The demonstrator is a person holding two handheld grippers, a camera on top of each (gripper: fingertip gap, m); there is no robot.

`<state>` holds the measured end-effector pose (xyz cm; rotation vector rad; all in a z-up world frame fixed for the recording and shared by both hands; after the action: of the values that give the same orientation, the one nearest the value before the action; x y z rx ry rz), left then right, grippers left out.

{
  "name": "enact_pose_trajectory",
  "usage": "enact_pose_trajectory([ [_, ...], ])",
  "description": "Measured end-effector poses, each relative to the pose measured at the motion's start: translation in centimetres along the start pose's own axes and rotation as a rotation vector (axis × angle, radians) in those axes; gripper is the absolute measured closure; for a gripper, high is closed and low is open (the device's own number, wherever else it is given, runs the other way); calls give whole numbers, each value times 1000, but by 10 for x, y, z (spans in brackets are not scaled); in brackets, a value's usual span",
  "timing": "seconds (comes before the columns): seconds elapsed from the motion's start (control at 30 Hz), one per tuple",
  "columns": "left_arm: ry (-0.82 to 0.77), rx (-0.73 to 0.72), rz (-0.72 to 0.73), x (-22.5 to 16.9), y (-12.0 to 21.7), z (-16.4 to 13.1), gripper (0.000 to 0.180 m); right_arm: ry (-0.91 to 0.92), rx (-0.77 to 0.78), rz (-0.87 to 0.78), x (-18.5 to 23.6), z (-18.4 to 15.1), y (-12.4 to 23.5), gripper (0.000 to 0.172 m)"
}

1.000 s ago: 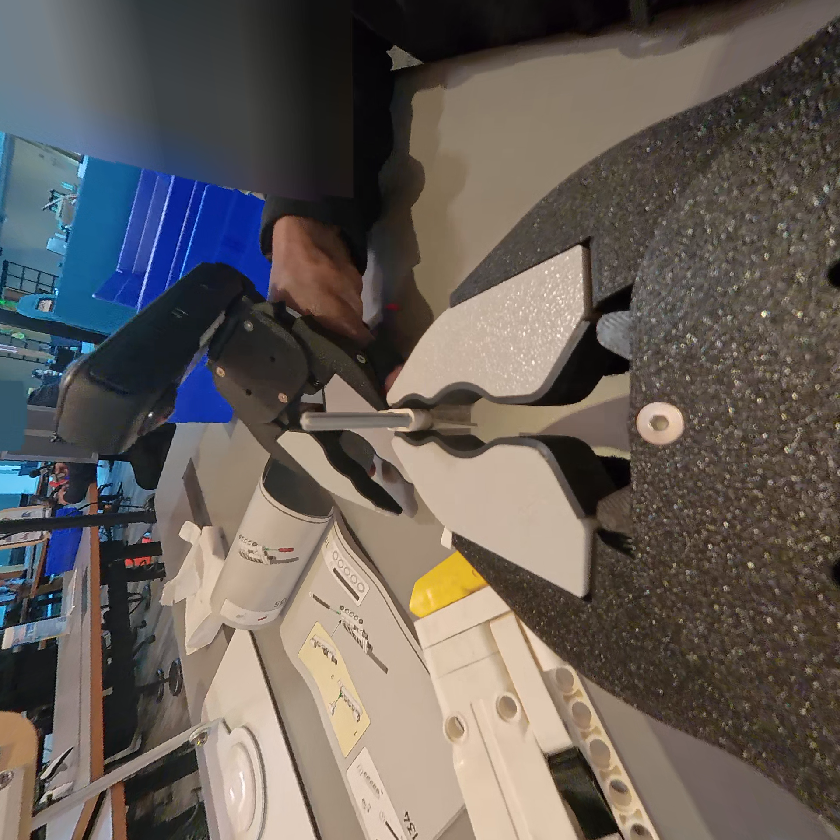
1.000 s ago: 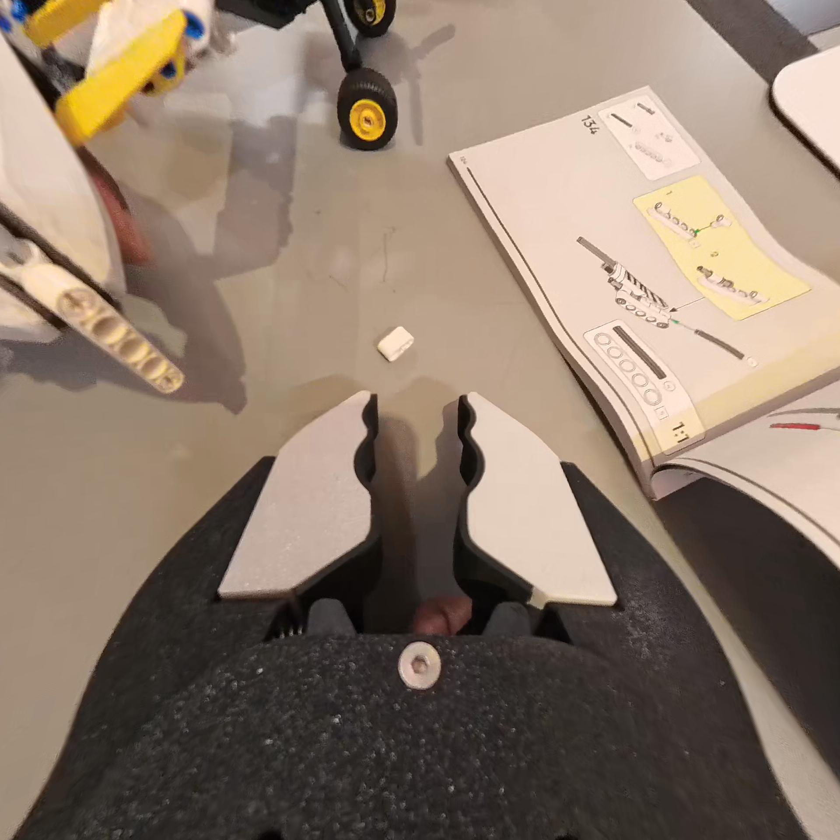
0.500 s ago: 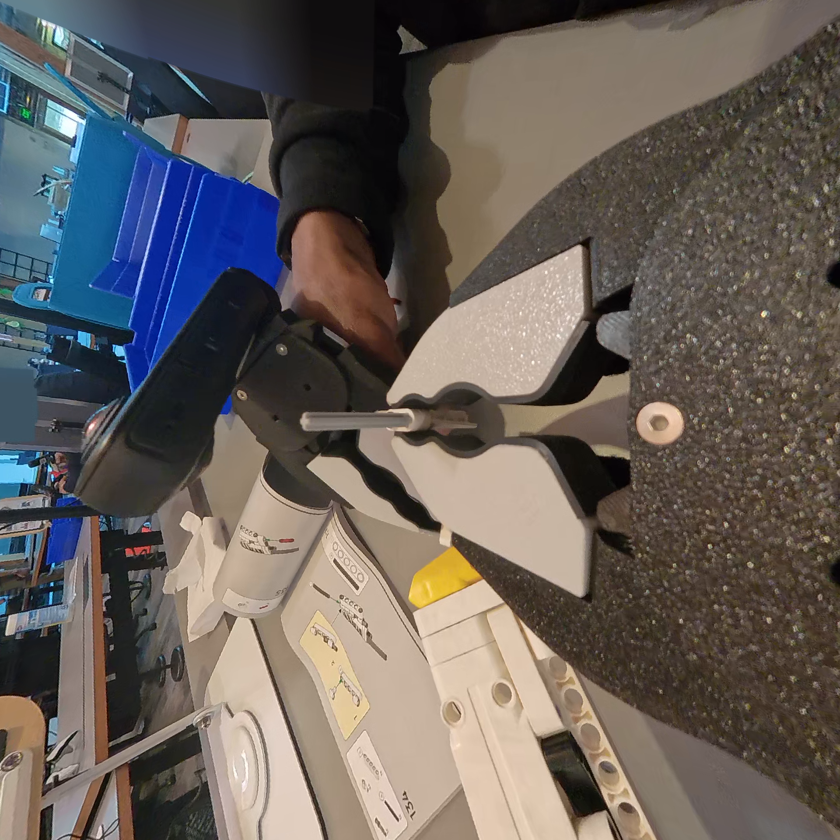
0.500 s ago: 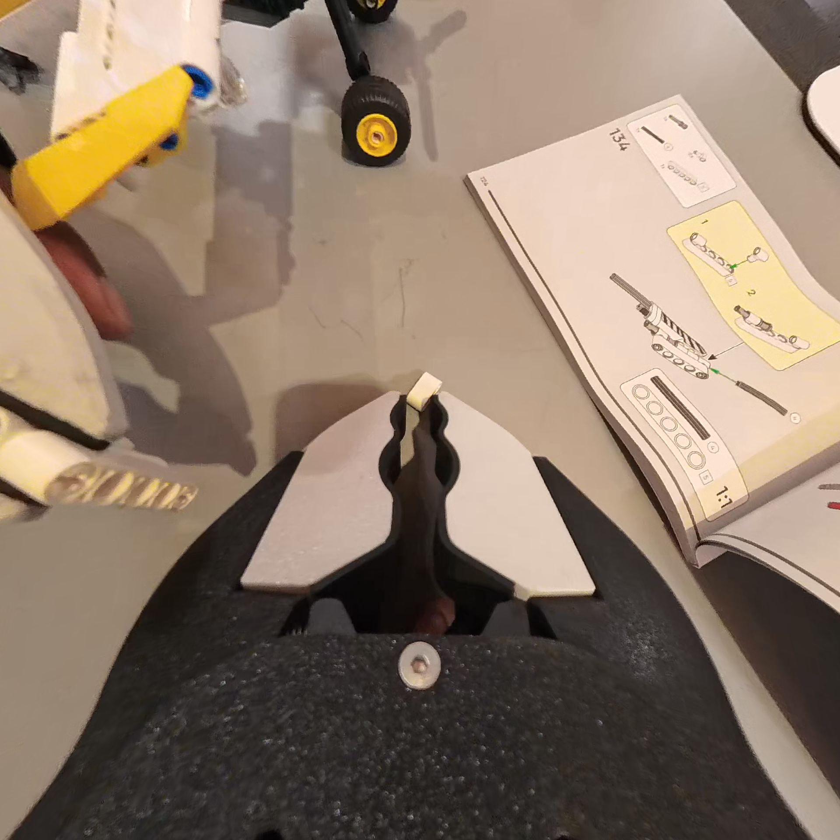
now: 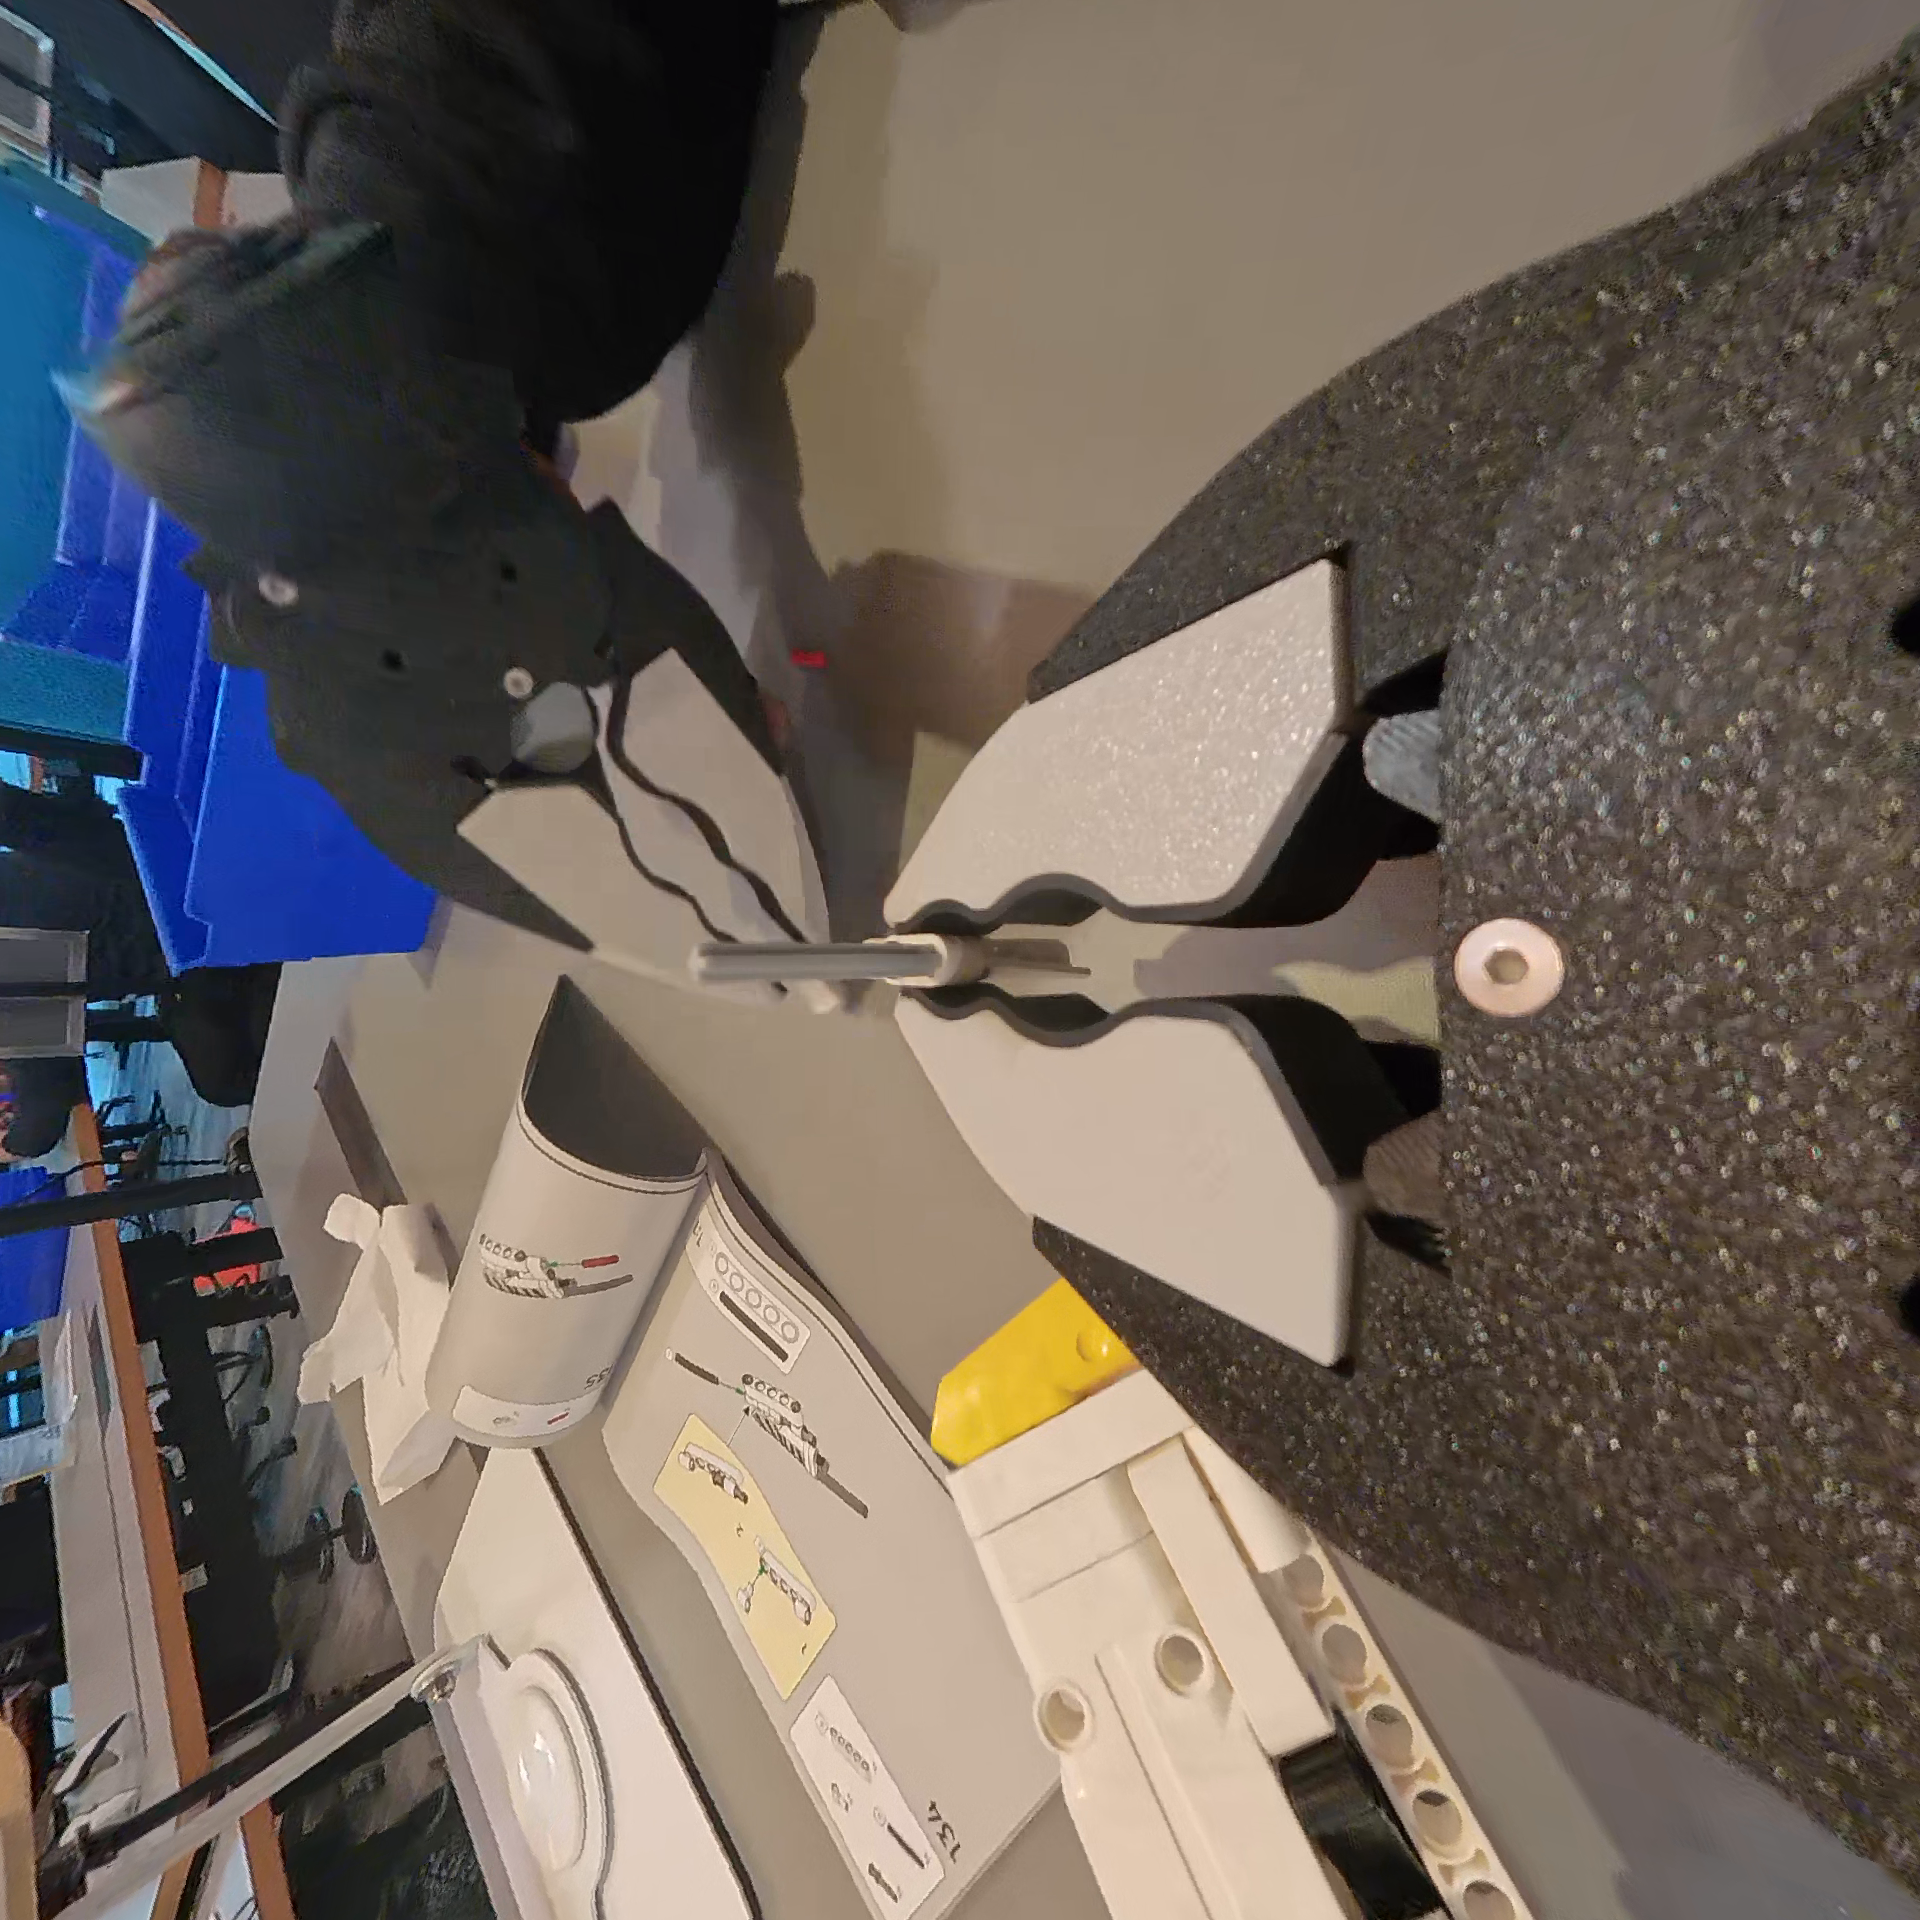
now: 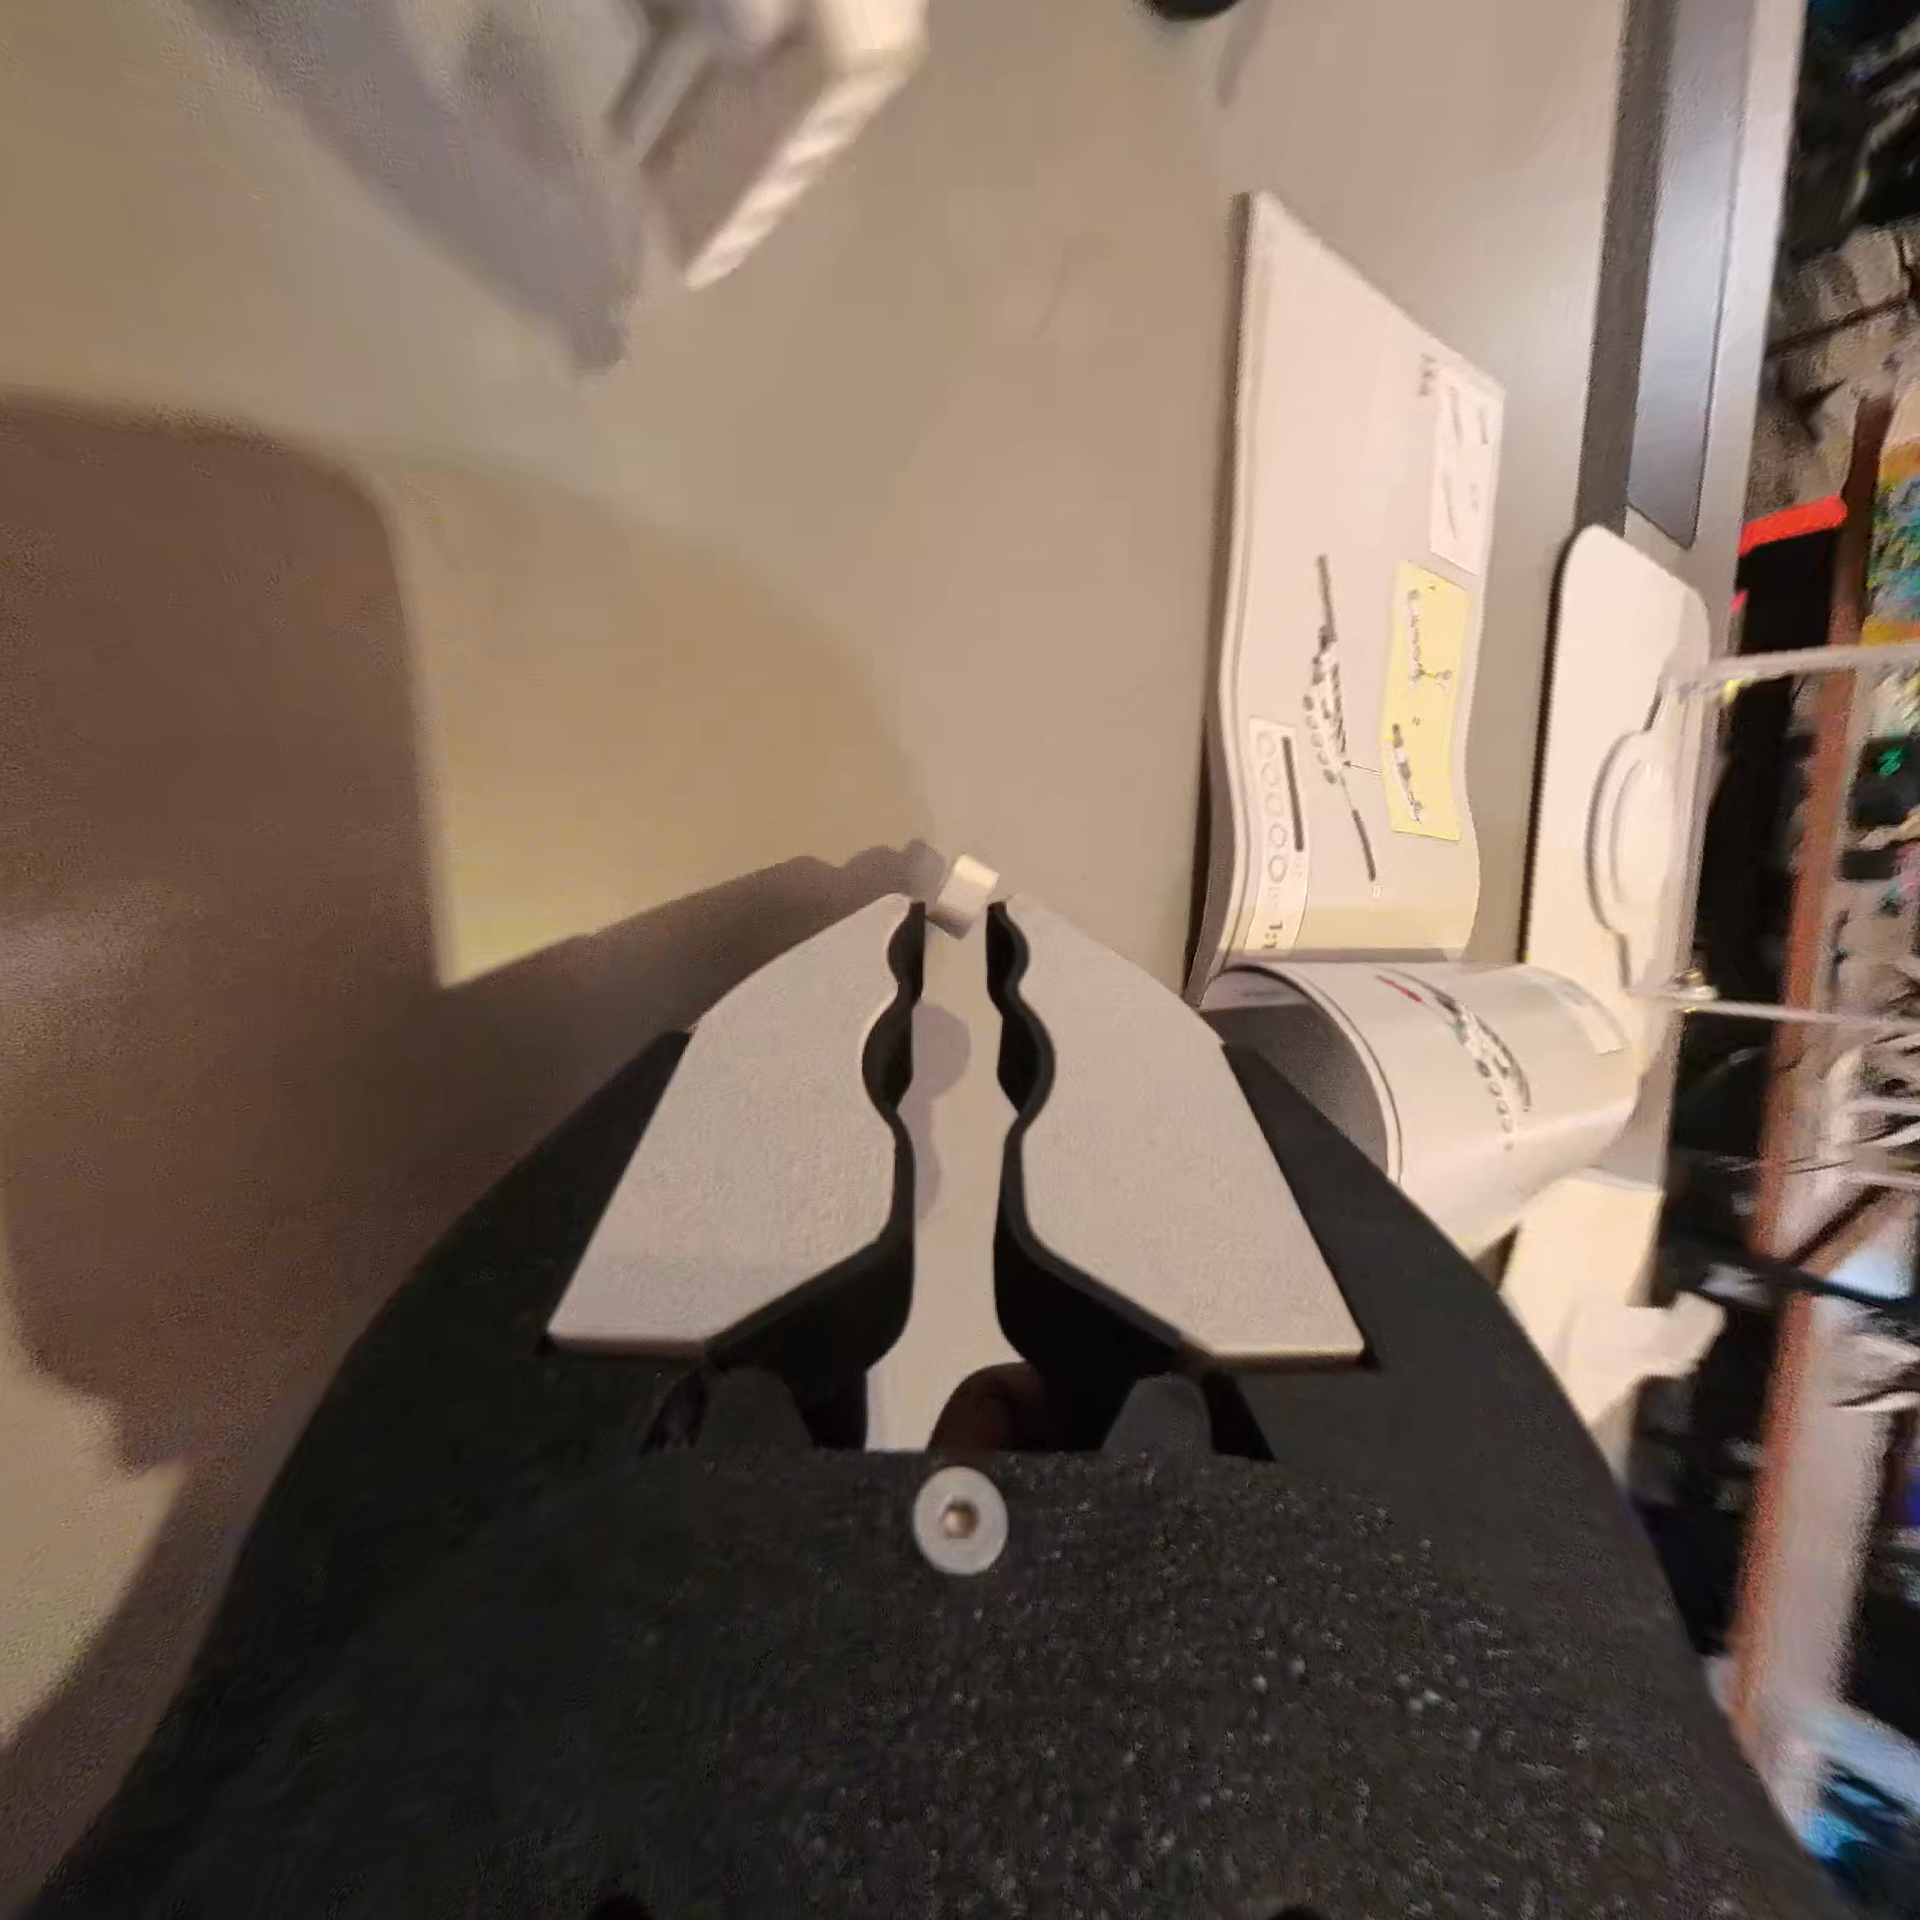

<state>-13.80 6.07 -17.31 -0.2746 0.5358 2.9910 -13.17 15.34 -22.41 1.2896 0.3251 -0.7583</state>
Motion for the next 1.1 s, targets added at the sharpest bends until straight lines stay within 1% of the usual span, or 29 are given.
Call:
enact_pose_trajectory([
  [0.07,-3,9,-1,-1,-1,-2,173,62,-6,32,11,-1,6,155],
  [0.2,3,20,-6,-1,-3,-5,173,-12,-105,91,18,1,16,146],
  [0.33,1,28,-7,-1,-4,-6,173,-84,-85,95,12,-21,22,141],
  [0.43,1,30,-8,-1,-4,-7,173,-146,-64,112,11,-41,29,140],
  [0.53,2,33,-10,-1,-5,-7,173,-198,-64,129,14,-53,33,140],
  [0.67,3,39,-12,-1,-6,-9,173,-240,-88,146,19,-56,33,142],
  [0.77,4,42,-14,-2,-6,-10,173,-261,-82,140,19,-59,24,142],
  [0.83,2,43,-14,-2,-7,-10,173,-281,-98,144,20,-57,21,149],
  [0.9,2,43,-15,-2,-7,-10,173,-281,-100,150,21,-56,19,163],
  [0.97,1,41,-13,-2,-6,-10,173,-247,-114,86,13,-52,24,163],
  [1.07,2,40,-13,-1,-6,-10,173,-261,-302,67,3,-21,46,161],
  [1.1,3,41,-14,-1,-6,-10,173,-274,-340,73,2,-15,51,154],
])
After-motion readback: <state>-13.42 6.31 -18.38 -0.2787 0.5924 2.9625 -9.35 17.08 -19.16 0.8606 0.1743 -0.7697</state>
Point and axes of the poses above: each gripper's, where its closed fingertips meet, y back along the fingers, z out of its top, x = y × z across the jaws, the point moved 1 cm from there along y, back along the fingers, and after that the axes turned 10 degrees about y, right-handed, at the moved point
